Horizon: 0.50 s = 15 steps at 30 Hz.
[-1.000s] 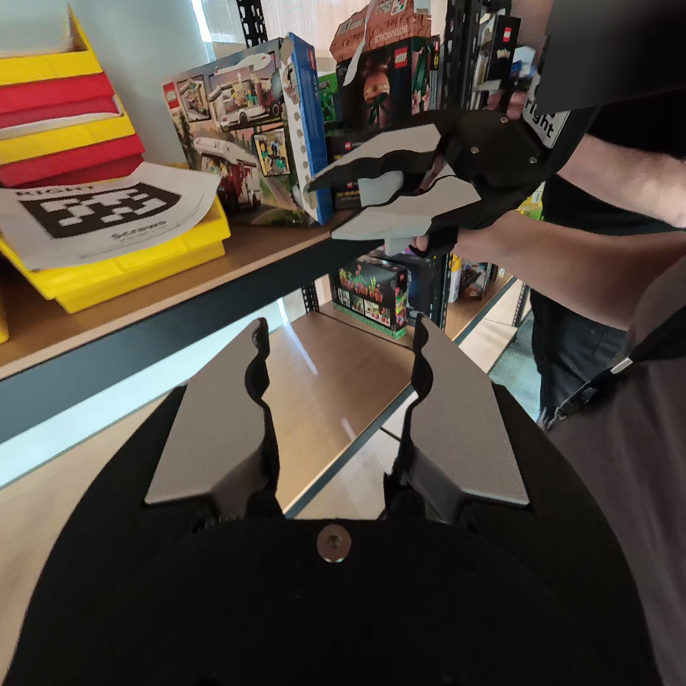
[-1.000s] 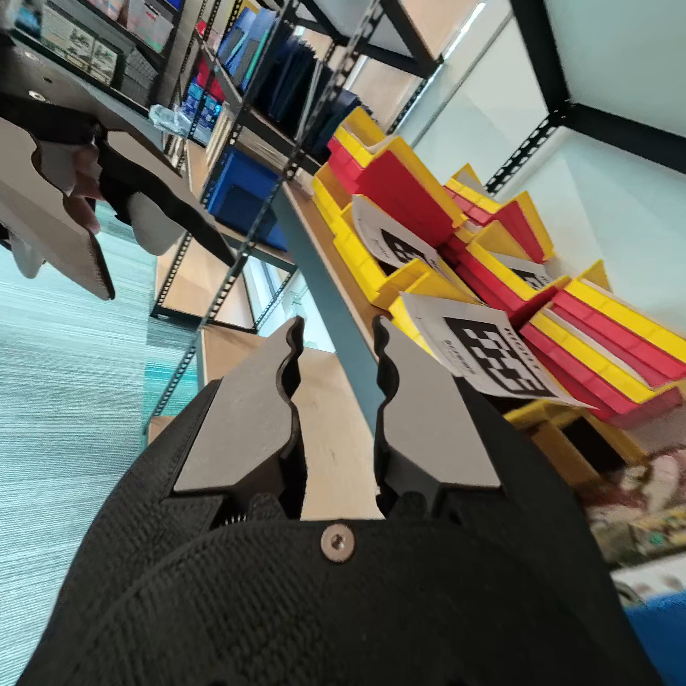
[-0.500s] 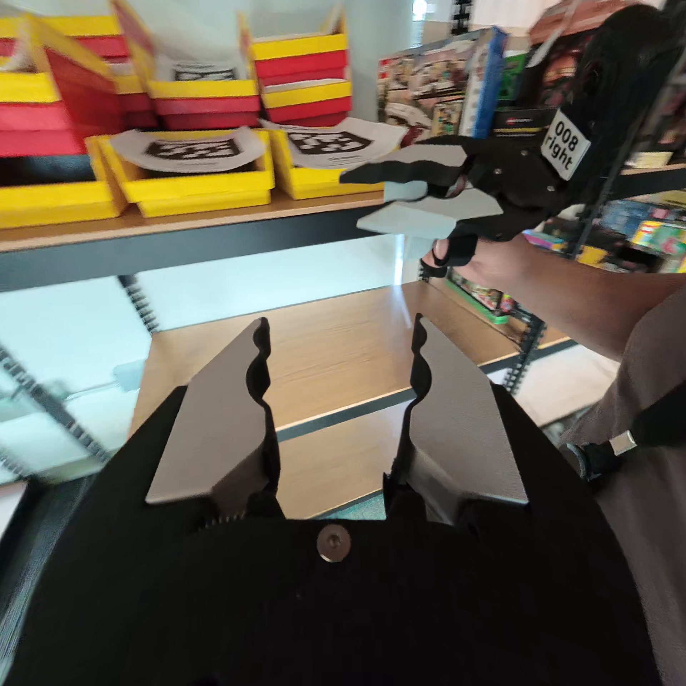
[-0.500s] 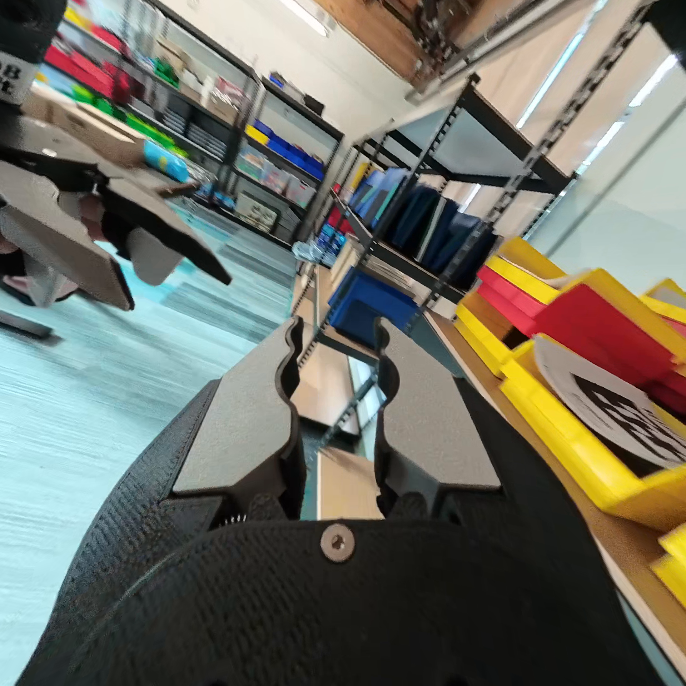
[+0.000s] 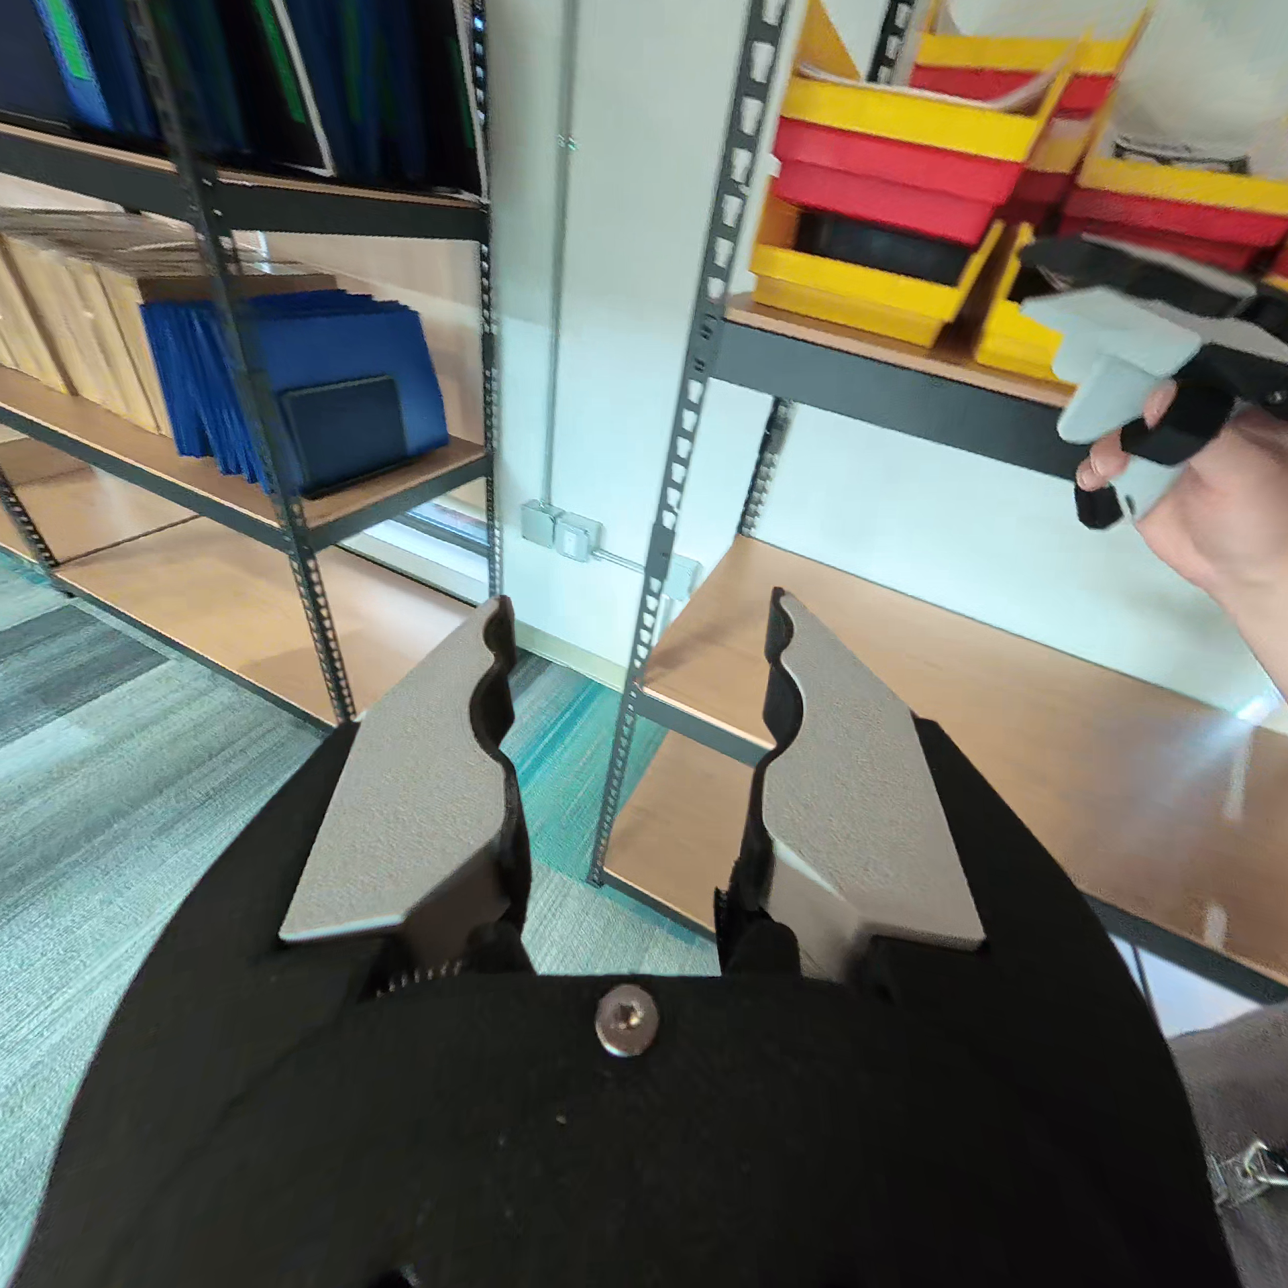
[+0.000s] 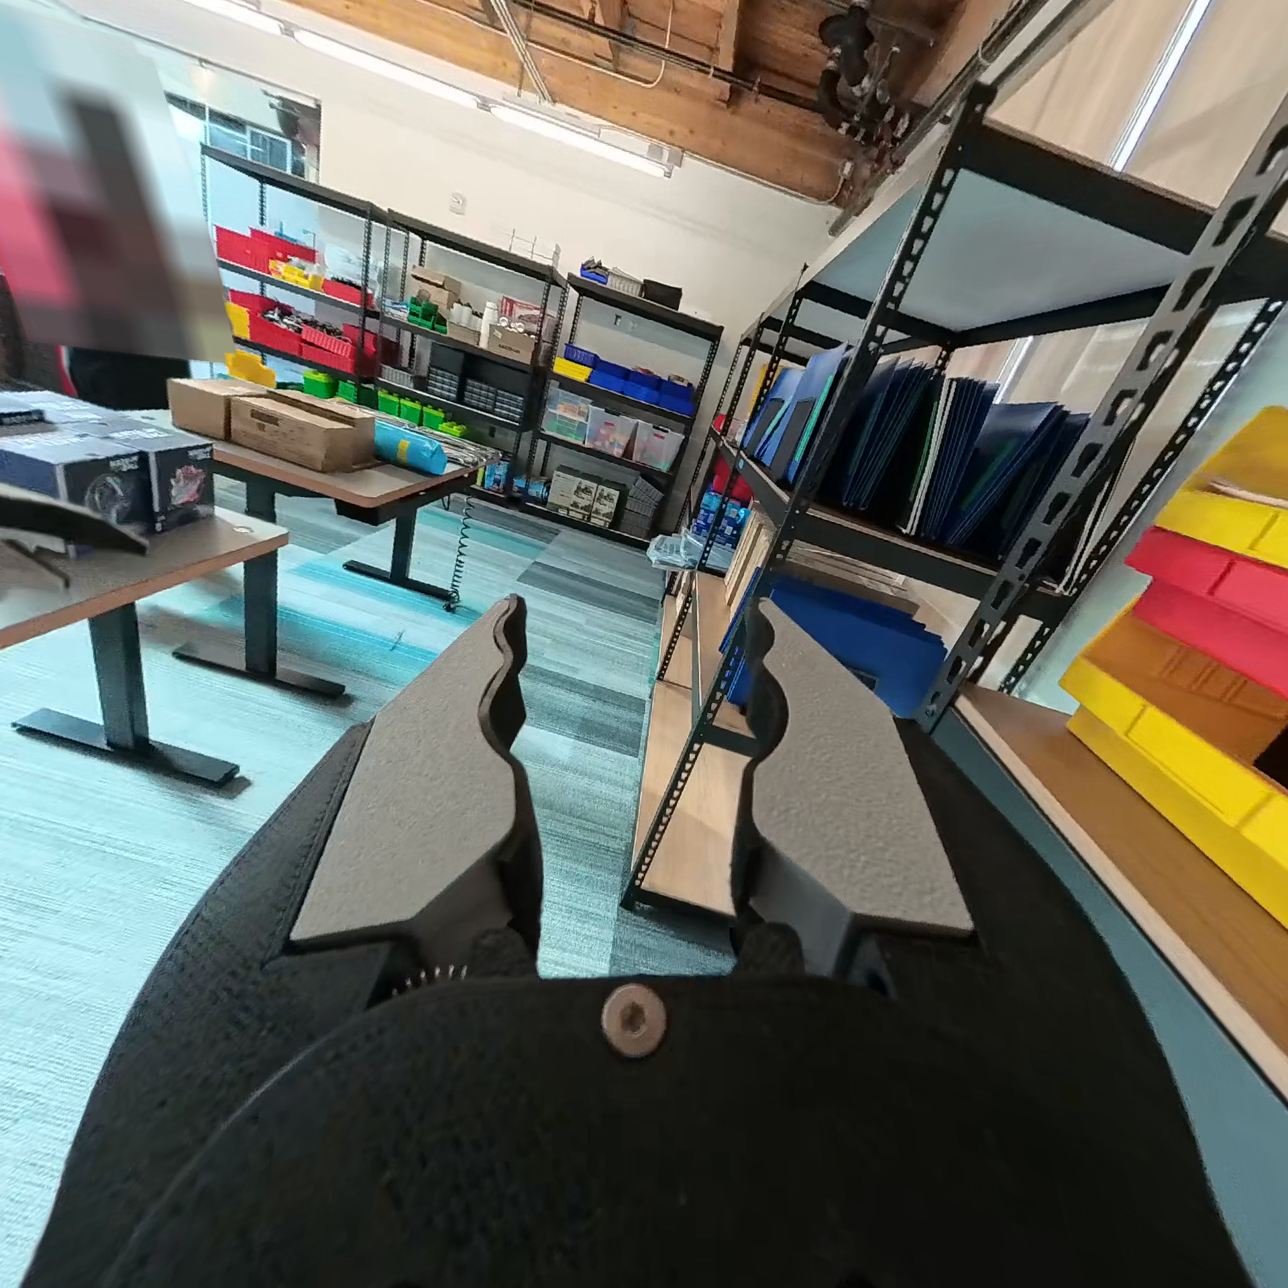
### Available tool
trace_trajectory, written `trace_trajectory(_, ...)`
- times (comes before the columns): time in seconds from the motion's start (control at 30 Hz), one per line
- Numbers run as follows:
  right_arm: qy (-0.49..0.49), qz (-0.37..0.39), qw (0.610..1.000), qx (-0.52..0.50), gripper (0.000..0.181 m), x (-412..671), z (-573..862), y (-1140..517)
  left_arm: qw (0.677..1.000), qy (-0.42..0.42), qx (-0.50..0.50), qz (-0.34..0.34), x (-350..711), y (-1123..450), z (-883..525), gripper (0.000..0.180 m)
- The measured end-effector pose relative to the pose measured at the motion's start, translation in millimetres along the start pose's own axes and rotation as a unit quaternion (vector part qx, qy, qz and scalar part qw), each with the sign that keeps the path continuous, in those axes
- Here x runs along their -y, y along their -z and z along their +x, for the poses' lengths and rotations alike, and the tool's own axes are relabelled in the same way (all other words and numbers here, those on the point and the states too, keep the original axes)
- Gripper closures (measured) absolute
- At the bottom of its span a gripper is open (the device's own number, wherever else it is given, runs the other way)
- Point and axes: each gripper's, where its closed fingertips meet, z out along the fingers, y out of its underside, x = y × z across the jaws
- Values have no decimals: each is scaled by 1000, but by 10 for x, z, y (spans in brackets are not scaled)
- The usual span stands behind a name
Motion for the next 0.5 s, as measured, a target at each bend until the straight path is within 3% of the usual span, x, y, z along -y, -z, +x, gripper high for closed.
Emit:
trace_trajectory(0.3,19,-19,997,73,124,-441,454,-1084,997,-56,55,21,671,-739,-890,119)
trace_trajectory(0.5,17,14,991,134,125,-406,320,-1981,992,-65,107,24,759,-693,-1330,131)
